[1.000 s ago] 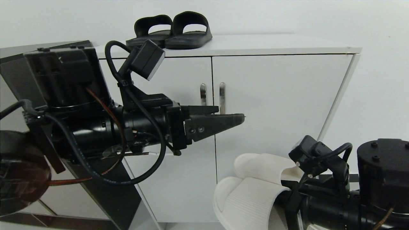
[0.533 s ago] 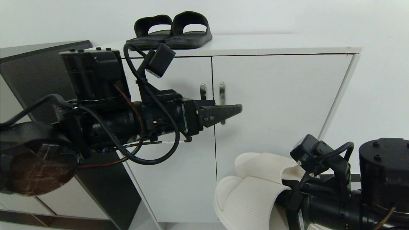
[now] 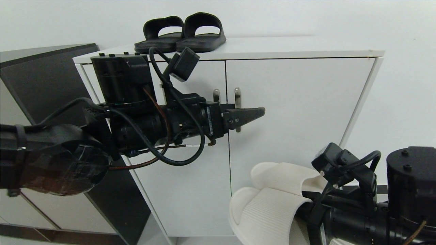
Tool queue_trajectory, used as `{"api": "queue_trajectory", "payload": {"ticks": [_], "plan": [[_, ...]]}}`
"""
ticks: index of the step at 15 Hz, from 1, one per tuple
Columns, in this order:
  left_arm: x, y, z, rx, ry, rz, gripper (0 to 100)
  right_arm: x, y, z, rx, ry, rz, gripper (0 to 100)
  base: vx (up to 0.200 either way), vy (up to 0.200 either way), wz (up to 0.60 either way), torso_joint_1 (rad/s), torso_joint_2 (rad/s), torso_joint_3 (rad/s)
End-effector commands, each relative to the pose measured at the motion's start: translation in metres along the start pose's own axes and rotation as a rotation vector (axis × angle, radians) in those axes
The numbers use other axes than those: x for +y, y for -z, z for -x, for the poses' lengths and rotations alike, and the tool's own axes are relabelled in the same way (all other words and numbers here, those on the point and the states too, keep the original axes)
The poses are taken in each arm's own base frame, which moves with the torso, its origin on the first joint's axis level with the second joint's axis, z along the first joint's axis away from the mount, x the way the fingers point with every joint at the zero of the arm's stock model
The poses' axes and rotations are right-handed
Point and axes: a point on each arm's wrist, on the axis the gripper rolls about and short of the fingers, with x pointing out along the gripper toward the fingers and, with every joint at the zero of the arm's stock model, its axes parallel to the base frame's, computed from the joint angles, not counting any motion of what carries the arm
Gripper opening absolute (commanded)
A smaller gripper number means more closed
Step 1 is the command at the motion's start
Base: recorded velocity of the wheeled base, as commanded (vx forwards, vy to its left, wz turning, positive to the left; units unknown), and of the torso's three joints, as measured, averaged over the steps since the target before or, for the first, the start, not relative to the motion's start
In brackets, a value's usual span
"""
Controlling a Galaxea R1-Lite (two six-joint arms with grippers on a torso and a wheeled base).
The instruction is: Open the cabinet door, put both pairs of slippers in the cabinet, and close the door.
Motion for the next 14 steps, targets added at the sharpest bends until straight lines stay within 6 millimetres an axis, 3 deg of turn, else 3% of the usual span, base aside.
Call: {"api": "queue_trajectory", "payload": {"ticks": [1, 4, 5, 9, 14], "plan": [[0.005, 0.005, -0.007, 0.016, -0.008, 0.009, 100, 0.000, -0.001, 0.001, -0.004, -0.002, 0.000, 0, 0.000, 0.000, 0.00, 0.000, 0.00, 0.000], [0.009, 0.009, -0.012, 0.026, -0.011, 0.015, 100, 0.000, -0.001, 0.002, -0.007, -0.002, 0.000, 0, 0.000, 0.000, 0.00, 0.000, 0.00, 0.000], [0.010, 0.011, -0.015, 0.019, -0.007, 0.011, 0, 0.000, -0.001, 0.003, -0.009, -0.003, 0.000, 0, 0.000, 0.000, 0.00, 0.000, 0.00, 0.000], [0.009, 0.008, -0.014, 0.011, -0.004, 0.007, 0, 0.003, 0.007, 0.004, 0.021, -0.020, 0.042, 0, 0.000, 0.000, 0.00, 0.000, 0.00, 0.000], [-0.004, 0.006, 0.006, 0.006, 0.006, 0.003, 0, 0.010, 0.017, 0.022, 0.024, -0.184, 0.119, 0, 0.000, 0.000, 0.00, 0.000, 0.00, 0.000]]}}
